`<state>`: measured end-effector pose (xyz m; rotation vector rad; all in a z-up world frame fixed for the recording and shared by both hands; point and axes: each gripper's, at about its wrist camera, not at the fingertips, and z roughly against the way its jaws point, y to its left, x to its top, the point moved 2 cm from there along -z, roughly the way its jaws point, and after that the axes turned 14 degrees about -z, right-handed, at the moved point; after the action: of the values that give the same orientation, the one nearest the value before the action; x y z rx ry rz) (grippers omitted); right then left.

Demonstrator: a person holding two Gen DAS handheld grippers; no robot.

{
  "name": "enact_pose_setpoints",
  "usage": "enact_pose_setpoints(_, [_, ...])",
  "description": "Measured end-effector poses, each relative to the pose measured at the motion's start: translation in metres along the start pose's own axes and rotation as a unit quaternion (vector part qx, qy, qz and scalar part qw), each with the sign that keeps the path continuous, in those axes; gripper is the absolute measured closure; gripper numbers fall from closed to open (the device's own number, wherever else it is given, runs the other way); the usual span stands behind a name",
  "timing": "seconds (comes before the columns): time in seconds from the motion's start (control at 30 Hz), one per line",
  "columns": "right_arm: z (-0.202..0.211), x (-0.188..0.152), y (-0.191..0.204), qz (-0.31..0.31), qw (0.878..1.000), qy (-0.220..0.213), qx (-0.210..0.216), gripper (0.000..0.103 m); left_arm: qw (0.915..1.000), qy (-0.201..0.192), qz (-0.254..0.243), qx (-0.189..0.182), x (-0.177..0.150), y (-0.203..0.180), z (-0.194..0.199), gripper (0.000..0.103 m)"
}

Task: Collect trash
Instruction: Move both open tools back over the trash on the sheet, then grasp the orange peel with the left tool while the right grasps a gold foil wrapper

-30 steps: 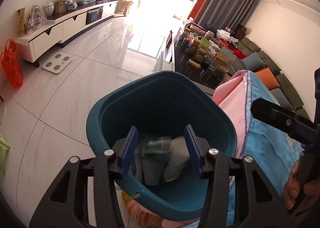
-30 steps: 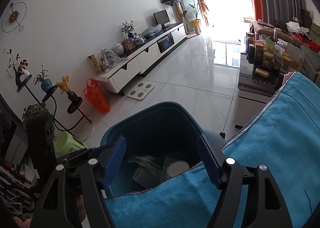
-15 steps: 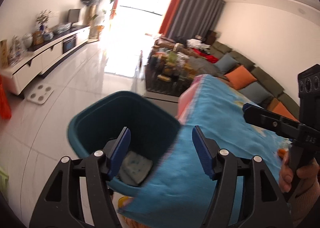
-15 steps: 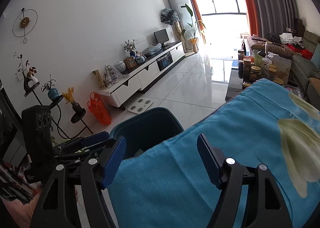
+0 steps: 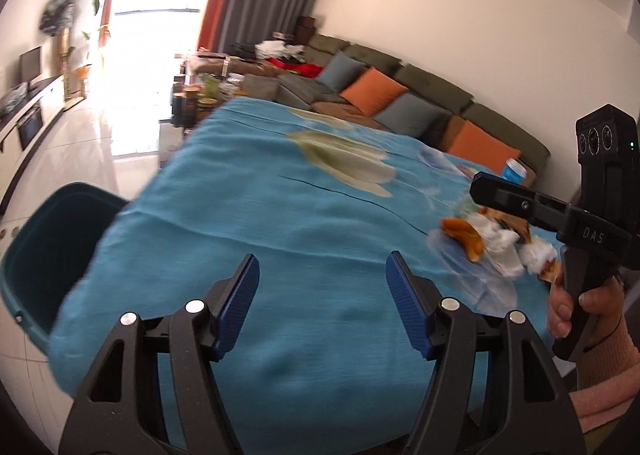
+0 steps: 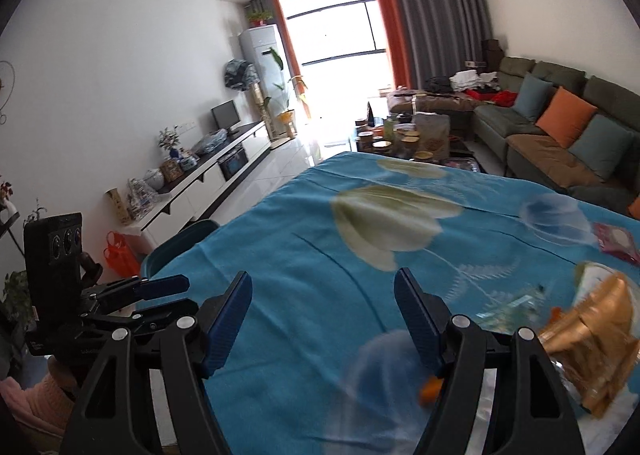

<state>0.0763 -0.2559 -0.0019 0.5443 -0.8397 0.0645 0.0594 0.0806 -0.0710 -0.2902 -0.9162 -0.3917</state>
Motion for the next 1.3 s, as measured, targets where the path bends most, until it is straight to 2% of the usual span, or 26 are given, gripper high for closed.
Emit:
enact_pose_setpoints(0.2, [0.044, -0.001, -0.061, -0.044, 0.996, -0.043, -0.07, 0.032, 0.9977, 0.018, -0.047, -0.046, 0.013, -0.06, -0.032, 0.038])
enact_pose_setpoints(0.43, [0.078, 0.001, -0.121, -0.079, 0.986, -0.074, -0.124, 0.032, 0.9923, 0.04, -0.083, -0.082, 0.024, -0.111, -0.062, 0.039])
enact_pose_setpoints(0.67, [0.07, 0.005, -0.15, -0.097, 0.983, -0.065, -0.142, 0.032, 0.9873, 0.075, -0.094, -0.104, 0.036, -0.142, -0.099, 0.044])
enact_pose_setpoints(0.9, [0.061, 0.002, -0.152, -0.095, 0.984, -0.052, -0.139, 0.035, 0.9816, 0.12, -0.089, -0.119, 0.044, -0.156, -0.131, 0.051])
enact_pose_setpoints(0.93, [0.06, 0.002, -0.153, -0.096, 0.984, -0.049, -0.138, 0.038, 0.9816, 0.121, -0.09, -0.118, 0.045, -0.158, -0.134, 0.051])
enact_pose_setpoints(1.03, [0.057, 0.0, -0.153, -0.097, 0.985, -0.043, -0.136, 0.045, 0.98, 0.128, -0.09, -0.123, 0.047, -0.161, -0.14, 0.061])
enact_pose_setpoints(1.13, [0.055, -0.002, -0.154, -0.098, 0.986, -0.038, -0.133, 0.059, 0.9794, 0.132, -0.092, -0.122, 0.047, -0.163, -0.144, 0.074])
enact_pose_setpoints(1.2, [0.055, -0.003, -0.156, -0.099, 0.986, -0.036, -0.133, 0.064, 0.9793, 0.132, -0.09, -0.125, 0.046, -0.162, -0.144, 0.082])
enact_pose_setpoints(1.3, [0.057, -0.004, -0.157, -0.099, 0.985, -0.037, -0.134, 0.075, 0.9792, 0.129, -0.085, -0.132, 0.045, -0.16, -0.143, 0.088])
